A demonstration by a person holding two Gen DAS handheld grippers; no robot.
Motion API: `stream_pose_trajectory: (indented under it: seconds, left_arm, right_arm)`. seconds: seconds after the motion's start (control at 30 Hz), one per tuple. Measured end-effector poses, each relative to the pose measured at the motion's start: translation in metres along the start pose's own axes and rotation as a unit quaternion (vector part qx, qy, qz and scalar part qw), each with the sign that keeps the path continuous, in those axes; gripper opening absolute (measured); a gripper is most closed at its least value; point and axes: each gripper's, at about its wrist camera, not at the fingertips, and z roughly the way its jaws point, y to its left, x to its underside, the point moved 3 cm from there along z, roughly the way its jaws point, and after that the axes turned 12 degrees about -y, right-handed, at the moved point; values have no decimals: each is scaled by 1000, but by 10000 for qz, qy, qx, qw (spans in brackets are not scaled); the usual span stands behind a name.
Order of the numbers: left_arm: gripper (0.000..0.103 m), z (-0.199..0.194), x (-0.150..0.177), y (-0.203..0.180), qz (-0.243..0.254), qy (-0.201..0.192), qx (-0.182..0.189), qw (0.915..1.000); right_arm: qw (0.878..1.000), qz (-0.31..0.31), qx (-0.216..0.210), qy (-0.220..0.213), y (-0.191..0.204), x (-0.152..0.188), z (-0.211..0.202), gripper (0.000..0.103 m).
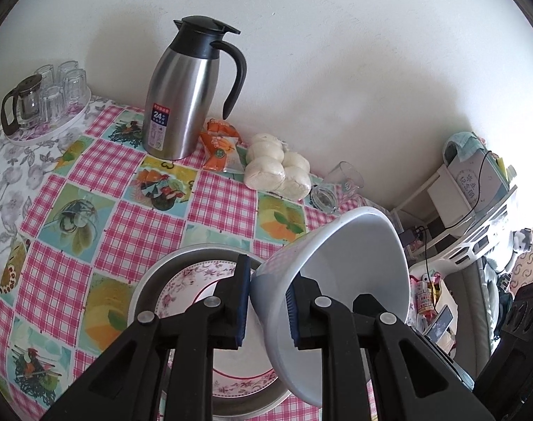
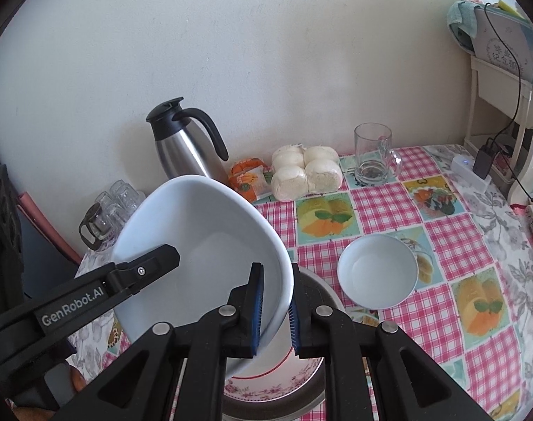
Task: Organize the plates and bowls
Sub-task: 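Lower the white square bowl into the red-rimmed bowl with both tools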
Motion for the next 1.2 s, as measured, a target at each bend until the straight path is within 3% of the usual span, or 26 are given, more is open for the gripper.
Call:
stream_pose_trajectory:
  seconds: [0.57,1.2]
  left_arm:
    - [19,33,30,29,-220,603,-413,9971]
    - [26,50,43,36,-64,1013,-711,9923]
  right_arm:
    - [9960,-20,143,877,1,31,34,15]
    - [9893,-28,261,1438,-1,50,55,16]
